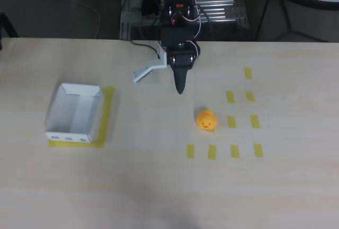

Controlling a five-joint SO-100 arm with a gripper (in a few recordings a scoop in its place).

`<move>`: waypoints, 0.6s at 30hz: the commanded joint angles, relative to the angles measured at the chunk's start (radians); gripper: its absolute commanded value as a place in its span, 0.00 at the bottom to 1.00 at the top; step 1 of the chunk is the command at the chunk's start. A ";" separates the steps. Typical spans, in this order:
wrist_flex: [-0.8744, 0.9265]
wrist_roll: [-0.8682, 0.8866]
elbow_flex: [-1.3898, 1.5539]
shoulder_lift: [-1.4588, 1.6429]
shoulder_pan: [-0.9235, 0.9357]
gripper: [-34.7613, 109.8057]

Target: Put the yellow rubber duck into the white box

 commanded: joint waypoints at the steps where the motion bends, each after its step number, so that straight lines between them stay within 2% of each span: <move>1: 0.170 -0.163 -0.397 -0.230 -0.023 0.38; 3: 0.210 -0.229 -0.437 -0.298 -0.043 0.47; 10: 0.321 -0.462 -0.411 -0.489 -0.132 0.60; 18: 0.278 -0.430 -0.410 -0.643 -0.213 0.61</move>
